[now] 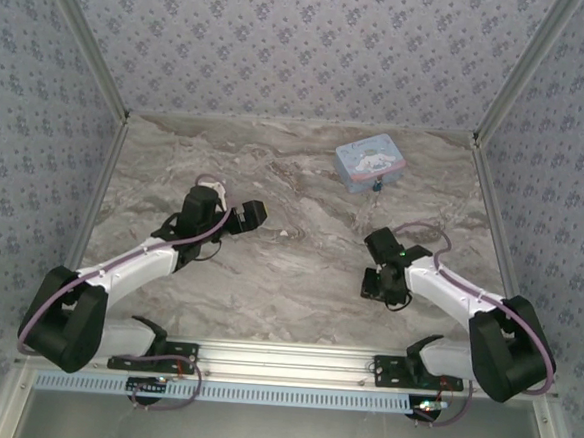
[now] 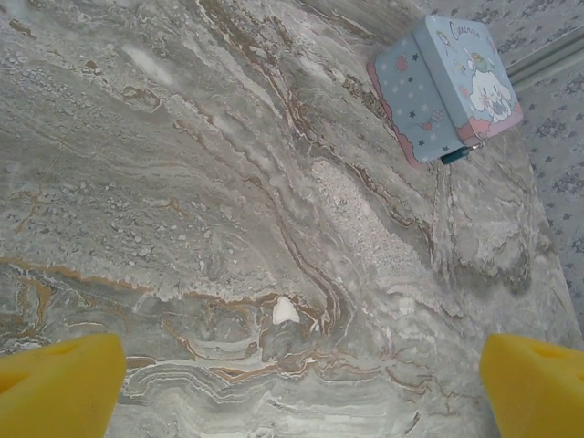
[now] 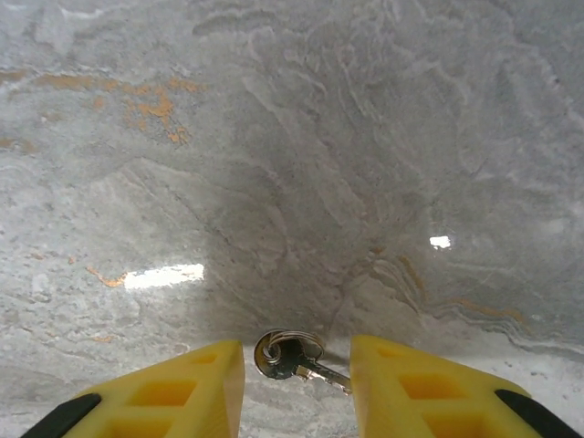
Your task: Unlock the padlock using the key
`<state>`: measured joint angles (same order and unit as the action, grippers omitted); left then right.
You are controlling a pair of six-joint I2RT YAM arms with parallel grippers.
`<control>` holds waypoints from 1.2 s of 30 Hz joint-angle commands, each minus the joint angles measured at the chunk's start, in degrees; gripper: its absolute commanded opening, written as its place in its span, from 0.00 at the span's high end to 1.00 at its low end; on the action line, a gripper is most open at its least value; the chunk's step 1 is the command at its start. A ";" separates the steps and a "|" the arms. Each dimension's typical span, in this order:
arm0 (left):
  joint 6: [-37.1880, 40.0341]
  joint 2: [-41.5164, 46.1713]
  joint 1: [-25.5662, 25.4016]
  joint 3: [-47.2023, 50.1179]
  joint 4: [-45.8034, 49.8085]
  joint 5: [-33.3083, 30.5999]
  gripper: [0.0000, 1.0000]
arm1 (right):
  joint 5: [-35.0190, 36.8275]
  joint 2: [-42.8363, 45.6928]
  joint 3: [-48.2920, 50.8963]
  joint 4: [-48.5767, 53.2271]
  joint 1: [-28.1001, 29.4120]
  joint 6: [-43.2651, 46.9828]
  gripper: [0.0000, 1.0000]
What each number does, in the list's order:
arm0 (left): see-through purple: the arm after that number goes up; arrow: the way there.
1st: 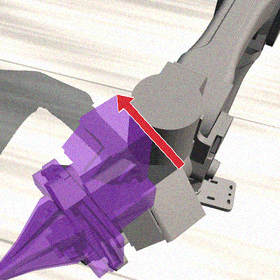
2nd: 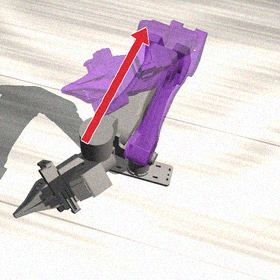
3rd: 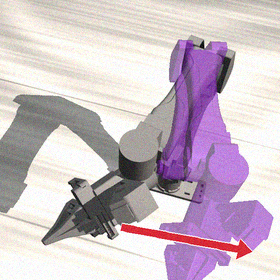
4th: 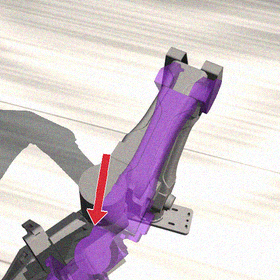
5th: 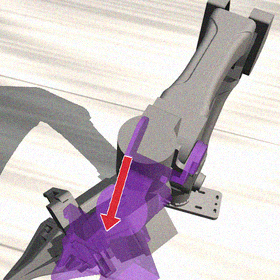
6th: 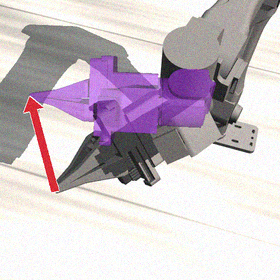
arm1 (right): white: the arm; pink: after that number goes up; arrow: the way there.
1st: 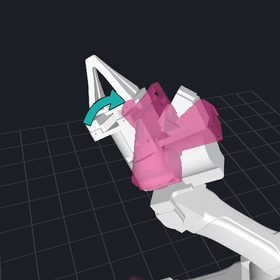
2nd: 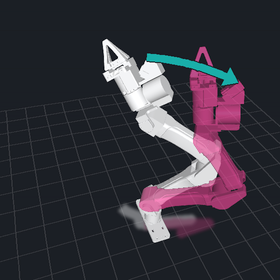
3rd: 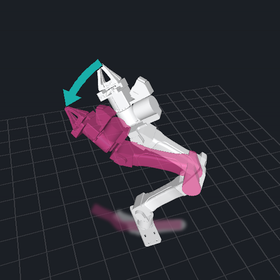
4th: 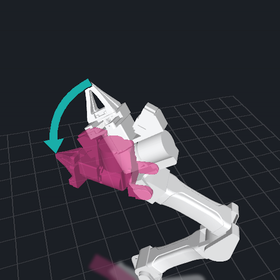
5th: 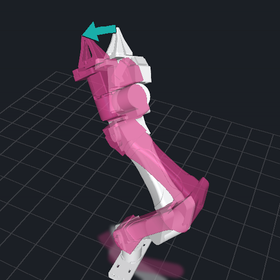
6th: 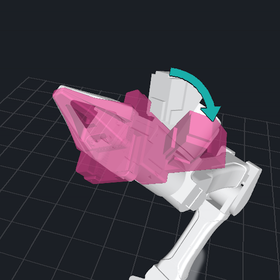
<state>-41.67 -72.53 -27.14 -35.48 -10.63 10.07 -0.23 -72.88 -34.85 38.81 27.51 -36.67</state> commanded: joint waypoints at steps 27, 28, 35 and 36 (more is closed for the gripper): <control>-0.10 0.76 -0.29 -1.64 1.69 -1.49 0.00 | 5.33 -4.73 -3.47 1.27 4.39 -1.96 0.81; -0.08 0.76 -0.28 -1.56 1.67 -1.56 0.01 | 5.26 -4.81 -3.64 1.33 4.48 -1.99 0.81; 0.00 0.64 -0.28 -1.45 1.88 -1.66 0.01 | 0.56 -4.81 -3.83 -2.45 4.65 -2.34 0.70; 0.03 0.67 -0.23 -1.51 1.91 -1.79 0.01 | -0.16 -4.81 -3.86 -3.34 4.71 -2.52 0.70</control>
<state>-41.67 -72.53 -27.14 -35.48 -9.98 9.34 2.02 -77.17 -37.65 37.21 31.66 -38.15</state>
